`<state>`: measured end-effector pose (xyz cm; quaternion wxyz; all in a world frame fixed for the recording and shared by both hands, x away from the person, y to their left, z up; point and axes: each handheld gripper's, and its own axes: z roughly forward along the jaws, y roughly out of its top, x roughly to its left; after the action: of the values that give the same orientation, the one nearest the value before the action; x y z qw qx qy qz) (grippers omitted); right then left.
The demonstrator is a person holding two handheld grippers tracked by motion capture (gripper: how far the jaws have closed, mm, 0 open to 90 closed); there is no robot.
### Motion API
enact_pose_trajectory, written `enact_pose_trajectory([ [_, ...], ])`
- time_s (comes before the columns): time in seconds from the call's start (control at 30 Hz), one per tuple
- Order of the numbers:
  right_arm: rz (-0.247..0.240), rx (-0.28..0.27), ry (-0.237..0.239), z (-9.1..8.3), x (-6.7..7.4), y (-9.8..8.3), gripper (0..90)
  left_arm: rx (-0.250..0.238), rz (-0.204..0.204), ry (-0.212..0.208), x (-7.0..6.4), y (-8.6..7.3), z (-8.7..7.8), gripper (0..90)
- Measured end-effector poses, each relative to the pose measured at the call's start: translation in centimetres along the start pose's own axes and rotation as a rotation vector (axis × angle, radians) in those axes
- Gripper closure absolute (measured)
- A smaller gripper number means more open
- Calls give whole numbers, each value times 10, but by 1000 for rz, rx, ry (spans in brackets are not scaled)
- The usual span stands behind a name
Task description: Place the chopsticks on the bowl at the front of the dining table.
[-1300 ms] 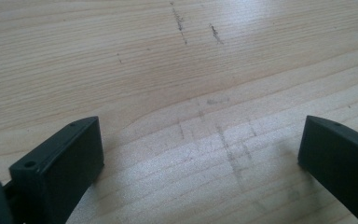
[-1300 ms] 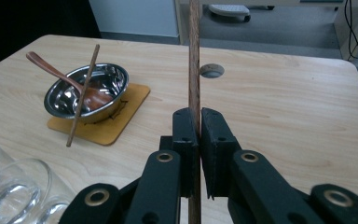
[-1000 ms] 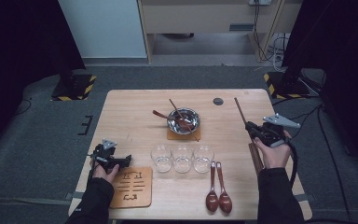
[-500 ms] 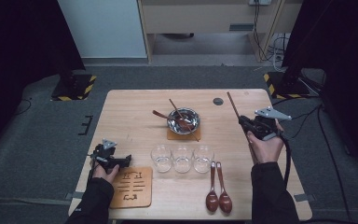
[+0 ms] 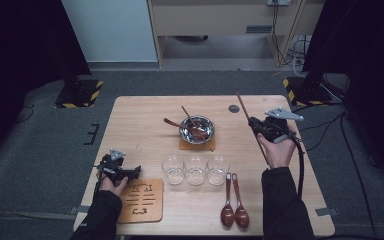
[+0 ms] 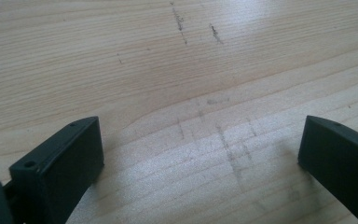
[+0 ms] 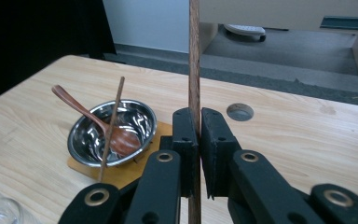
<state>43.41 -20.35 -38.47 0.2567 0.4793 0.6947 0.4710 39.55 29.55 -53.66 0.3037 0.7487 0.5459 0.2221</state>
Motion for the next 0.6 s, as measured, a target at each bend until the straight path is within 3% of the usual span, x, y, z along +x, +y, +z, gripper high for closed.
enact_pose_trajectory([
  [0.6,-22,-8,21,24,18,20,847,0,0,0,0,0,0,0],
])
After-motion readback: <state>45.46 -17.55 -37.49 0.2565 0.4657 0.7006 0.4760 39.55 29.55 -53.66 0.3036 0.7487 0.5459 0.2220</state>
